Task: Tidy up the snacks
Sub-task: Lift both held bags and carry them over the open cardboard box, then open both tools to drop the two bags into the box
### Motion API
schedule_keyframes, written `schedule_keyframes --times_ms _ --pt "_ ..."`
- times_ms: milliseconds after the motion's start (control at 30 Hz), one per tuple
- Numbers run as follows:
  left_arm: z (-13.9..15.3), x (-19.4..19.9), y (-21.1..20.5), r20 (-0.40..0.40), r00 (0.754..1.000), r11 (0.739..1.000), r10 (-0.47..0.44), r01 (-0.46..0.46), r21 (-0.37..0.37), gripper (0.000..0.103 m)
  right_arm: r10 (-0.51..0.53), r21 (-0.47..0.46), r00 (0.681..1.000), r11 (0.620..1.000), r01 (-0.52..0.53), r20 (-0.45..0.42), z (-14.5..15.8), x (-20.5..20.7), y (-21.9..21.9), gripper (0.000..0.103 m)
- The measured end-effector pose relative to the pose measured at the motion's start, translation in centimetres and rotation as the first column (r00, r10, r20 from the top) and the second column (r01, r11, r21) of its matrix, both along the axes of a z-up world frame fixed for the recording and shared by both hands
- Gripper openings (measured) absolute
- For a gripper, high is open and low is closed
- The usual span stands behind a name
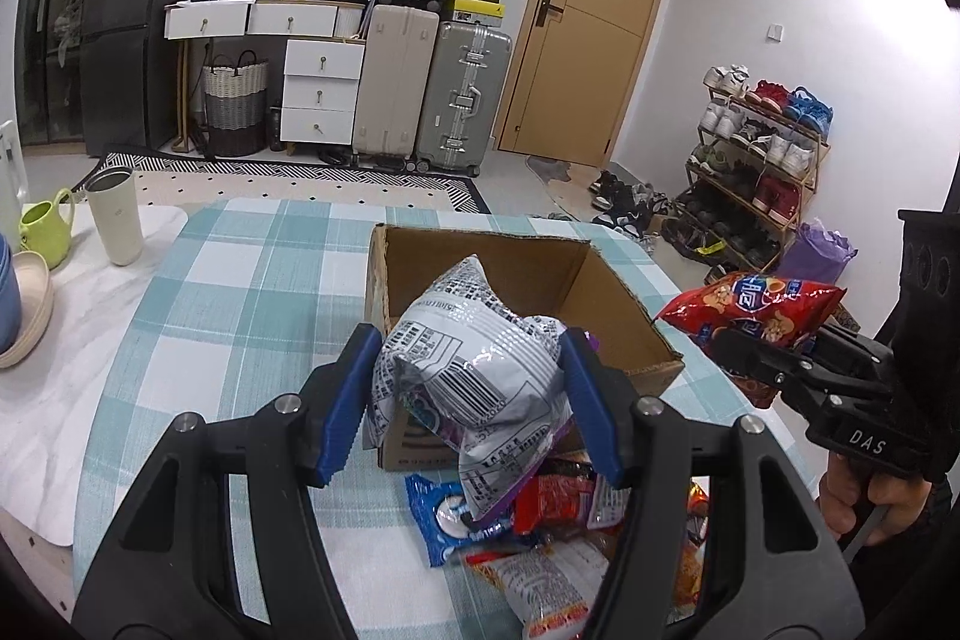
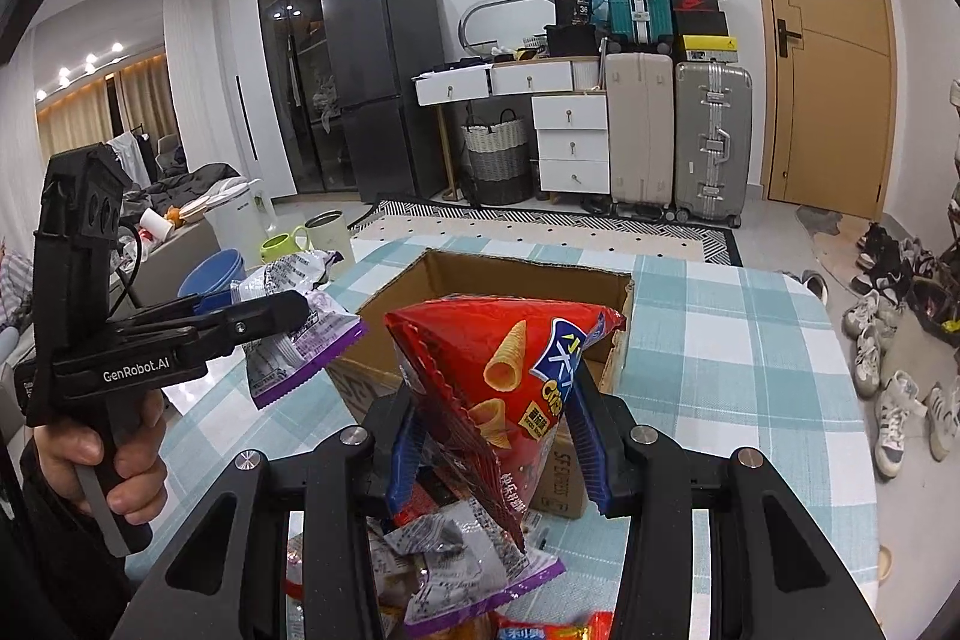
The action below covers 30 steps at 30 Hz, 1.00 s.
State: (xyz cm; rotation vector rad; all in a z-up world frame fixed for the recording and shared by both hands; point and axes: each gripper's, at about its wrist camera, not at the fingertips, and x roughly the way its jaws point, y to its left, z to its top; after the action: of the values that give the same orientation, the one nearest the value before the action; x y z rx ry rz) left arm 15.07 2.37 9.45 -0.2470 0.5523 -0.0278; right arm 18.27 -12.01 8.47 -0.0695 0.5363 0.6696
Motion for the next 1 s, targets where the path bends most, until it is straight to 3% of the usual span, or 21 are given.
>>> schedule_keyframes --times_ms 533,1000 --pt "-2.2 6.8 -0.6 -0.051 0.999 1.0 -0.012 0.013 0.024 0.059 0.005 -0.044 0.999 0.999 -0.007 -0.048 -2.7 5.1 2.0 0.044" --pt "-4.1 9.8 -1.2 -0.079 0.996 0.999 -0.031 0.035 0.04 0.059 0.007 -0.092 0.999 0.996 -0.011 -0.048 -4.4 7.4 3.1 0.044"
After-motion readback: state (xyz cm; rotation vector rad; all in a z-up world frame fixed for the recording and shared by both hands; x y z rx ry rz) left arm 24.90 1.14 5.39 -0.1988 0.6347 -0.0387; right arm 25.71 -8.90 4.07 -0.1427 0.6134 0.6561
